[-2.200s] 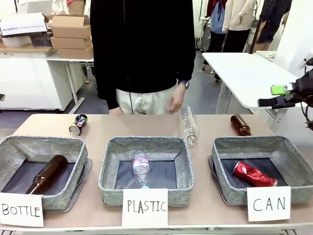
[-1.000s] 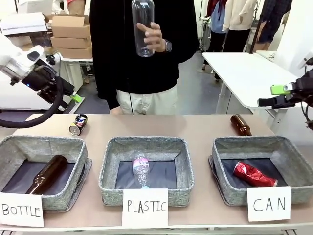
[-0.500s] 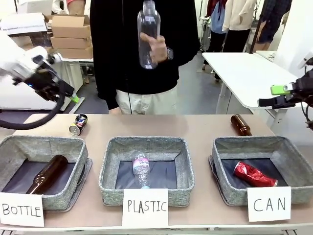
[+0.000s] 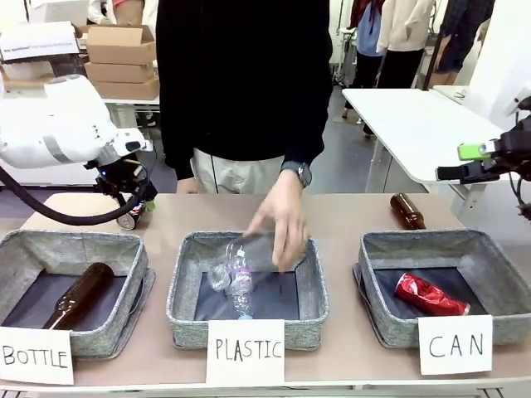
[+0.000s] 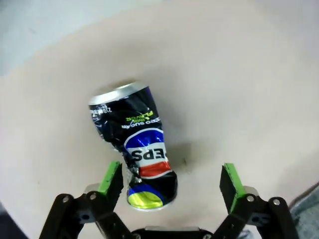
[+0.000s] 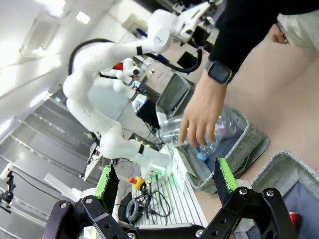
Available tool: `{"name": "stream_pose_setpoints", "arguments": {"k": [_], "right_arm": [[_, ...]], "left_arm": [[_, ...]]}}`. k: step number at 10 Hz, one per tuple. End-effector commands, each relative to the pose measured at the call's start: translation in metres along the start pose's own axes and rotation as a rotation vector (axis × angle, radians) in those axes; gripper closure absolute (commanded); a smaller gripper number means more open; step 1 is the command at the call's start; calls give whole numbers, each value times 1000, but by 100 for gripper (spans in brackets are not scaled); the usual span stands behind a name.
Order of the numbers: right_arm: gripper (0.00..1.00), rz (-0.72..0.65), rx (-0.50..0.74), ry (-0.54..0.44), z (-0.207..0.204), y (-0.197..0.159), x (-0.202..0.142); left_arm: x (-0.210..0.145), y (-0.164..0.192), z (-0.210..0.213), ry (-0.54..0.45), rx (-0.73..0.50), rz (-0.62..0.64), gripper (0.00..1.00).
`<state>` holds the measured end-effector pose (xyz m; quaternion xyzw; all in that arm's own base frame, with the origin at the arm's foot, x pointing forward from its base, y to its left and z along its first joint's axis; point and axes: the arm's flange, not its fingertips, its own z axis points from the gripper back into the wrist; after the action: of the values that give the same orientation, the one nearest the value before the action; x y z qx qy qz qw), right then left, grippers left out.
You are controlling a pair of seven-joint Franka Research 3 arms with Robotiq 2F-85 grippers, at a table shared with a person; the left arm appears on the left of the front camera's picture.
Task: Sort the can waste into the basket.
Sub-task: Pick up the can waste from the table and place it in the right Fabric basket.
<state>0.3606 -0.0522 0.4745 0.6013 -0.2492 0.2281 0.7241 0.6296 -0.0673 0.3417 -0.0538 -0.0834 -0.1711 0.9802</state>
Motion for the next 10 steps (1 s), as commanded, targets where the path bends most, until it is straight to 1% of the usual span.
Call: {"name": "stream_pose_setpoints", "arguments": {"k": [1, 3, 5, 6, 7, 8, 9, 10], "right_arm": [[0, -23, -4, 9, 1, 5, 3], [0, -23, -4, 9, 1, 5, 3], [0, -23, -4, 9, 1, 5, 3], [0, -23, -4, 9, 1, 5, 3], [0, -23, -4, 9, 1, 5, 3], [0, -23, -4, 9, 1, 5, 3], [0, -23, -4, 9, 1, 5, 3], [0, -23, -4, 9, 1, 5, 3]], "left_arm": [[20, 1, -1, 108, -39, 13, 0], [20, 1, -17, 142, -65, 18, 0], [20, 5, -24, 139, -31, 63, 0], [20, 6, -23, 130, -22, 77, 60], [19, 8, -23, 122, -27, 83, 60], [17, 8, -26, 124, -6, 88, 100], [15, 9, -29, 132, -3, 96, 65], [13, 10, -30, 129, -7, 96, 100]]}}
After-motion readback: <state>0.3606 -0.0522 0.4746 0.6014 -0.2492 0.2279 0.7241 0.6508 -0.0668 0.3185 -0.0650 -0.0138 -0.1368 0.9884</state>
